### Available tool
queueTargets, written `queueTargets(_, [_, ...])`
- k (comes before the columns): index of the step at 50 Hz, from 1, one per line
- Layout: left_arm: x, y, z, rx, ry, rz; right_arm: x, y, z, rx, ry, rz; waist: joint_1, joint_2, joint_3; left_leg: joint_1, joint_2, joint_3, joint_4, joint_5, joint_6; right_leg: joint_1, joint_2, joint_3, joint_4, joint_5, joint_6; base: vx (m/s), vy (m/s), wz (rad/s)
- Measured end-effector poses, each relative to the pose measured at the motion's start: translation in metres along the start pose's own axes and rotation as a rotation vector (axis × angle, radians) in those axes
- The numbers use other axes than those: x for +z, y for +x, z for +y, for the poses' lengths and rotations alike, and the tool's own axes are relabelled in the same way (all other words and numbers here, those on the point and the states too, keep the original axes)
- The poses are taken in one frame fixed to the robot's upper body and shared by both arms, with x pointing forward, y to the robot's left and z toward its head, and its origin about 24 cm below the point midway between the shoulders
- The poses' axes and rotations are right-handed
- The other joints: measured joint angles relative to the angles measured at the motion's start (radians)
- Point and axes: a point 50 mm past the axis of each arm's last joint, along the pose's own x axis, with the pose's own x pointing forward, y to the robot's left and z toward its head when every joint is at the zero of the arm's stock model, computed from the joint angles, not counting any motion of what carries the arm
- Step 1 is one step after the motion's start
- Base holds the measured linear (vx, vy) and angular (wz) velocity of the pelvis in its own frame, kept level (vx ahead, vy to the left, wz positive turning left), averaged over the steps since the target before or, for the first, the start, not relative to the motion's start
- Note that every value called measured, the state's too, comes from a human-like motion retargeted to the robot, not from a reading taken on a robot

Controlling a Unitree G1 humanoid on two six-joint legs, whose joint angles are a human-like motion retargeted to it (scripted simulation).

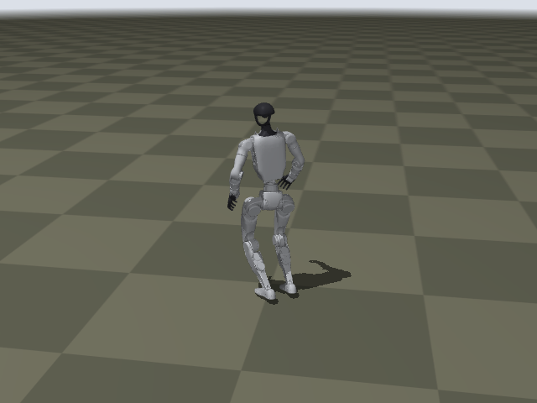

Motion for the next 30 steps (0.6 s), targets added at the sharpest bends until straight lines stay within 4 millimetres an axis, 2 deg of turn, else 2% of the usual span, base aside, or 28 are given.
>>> queueTargets(3, [-0.015,-0.015,-0.01,-0.077,-0.004,0.048,-0.003,-0.008,0.008,0.033,-0.005,-0.007,-0.003,-0.015,-0.065,0.008,-0.009,0.018,-0.209,0.251,-0.064,-0.001,-0.008,0.011,-0.174,0.288,0.078,0.0,0.0,0.0])
queueTargets(5, [-0.023,-0.019,-0.013,-0.1,0.007,0.072,-0.007,-0.012,0.011,0.047,-0.022,-0.005,-0.003,-0.022,-0.096,0.003,-0.024,0.025,-0.298,0.334,-0.084,-0.027,-0.017,0.011,-0.221,0.376,0.108,0.0,0.0,0.0])
queueTargets(7, [-0.027,-0.021,-0.015,-0.111,0.032,0.089,-0.013,-0.016,0.012,0.054,-0.047,0.004,-0.005,-0.025,-0.11,-0.003,-0.041,0.023,-0.327,0.355,-0.085,-0.053,-0.023,0.015,-0.218,0.385,0.117,-0.07,0.03,0.15])
queueTargets(10, [-0.03,-0.021,-0.017,-0.117,0.076,0.097,-0.022,-0.021,0.013,0.054,-0.084,0.027,-0.018,-0.023,-0.11,-0.019,-0.059,0.016,-0.278,0.303,-0.069,-0.091,-0.027,0.026,-0.158,0.317,0.106,-0.11,0.04,0.15])
queueTargets(12, [-0.028,-0.017,-0.015,-0.112,0.113,0.08,-0.026,-0.021,0.011,0.041,-0.101,0.039,-0.03,-0.017,-0.104,-0.028,-0.073,0.001,-0.229,0.21,-0.046,-0.116,-0.021,0.041,-0.096,0.227,0.096,-0.11,0.06,0.17])
queueTargets(17, [-0.004,0.001,-0.007,-0.049,0.203,-0.044,-0.017,-0.009,0.0,-0.046,-0.13,0.011,-0.064,-0.01,-0.021,-0.101,-0.095,-0.012,0.054,-0.22,0.074,-0.207,-0.011,0.057,0.207,-0.114,0.054,-0.14,0.06,0.16])
queueTargets(19, [0.009,0.008,-0.004,-0.012,0.222,-0.107,-0.01,-0.003,-0.004,-0.092,-0.128,-0.009,-0.085,-0.021,0.011,-0.155,-0.103,-0.001,0.154,-0.303,0.109,-0.259,-0.027,0.06,0.314,-0.202,0.034,-0.18,0.02,0.45])
queueTargets(22, [0.027,0.016,-0.001,0.033,0.235,-0.179,0.0,0.004,-0.008,-0.151,-0.116,-0.026,-0.13,-0.06,0.019,-0.246,-0.132,0.0,0.212,-0.305,0.12,-0.341,-0.077,0.072,0.404,-0.293,0.002,-0.16,-0.06,0.75])
queueTargets(25, [0.033,0.019,0.0,0.037,0.243,-0.2,0.003,0.008,-0.005,-0.164,-0.1,-0.01,-0.139,-0.072,0.003,-0.267,-0.132,-0.001,0.224,-0.305,0.12,-0.356,-0.075,0.08,0.405,-0.3,-0.011,-0.01,-0.01,0.12])
queueTargets(28, [0.024,0.012,-0.009,-0.021,0.246,-0.17,-0.005,0.001,0.009,-0.104,-0.12,0.023,-0.067,-0.035,0.018,-0.13,-0.091,-0.009,0.147,-0.277,0.094,-0.215,0.005,0.077,0.247,-0.192,-0.002,0.15,0.07,-0.86])
queueTargets(30, [0.014,0.007,-0.012,-0.063,0.252,-0.131,-0.015,-0.007,0.018,-0.041,-0.143,0.054,-0.042,-0.026,0.003,-0.055,-0.066,-0.018,0.02,-0.127,0.043,-0.133,0.02,0.071,0.094,-0.046,0.021,0.13,-0.02,-0.31])
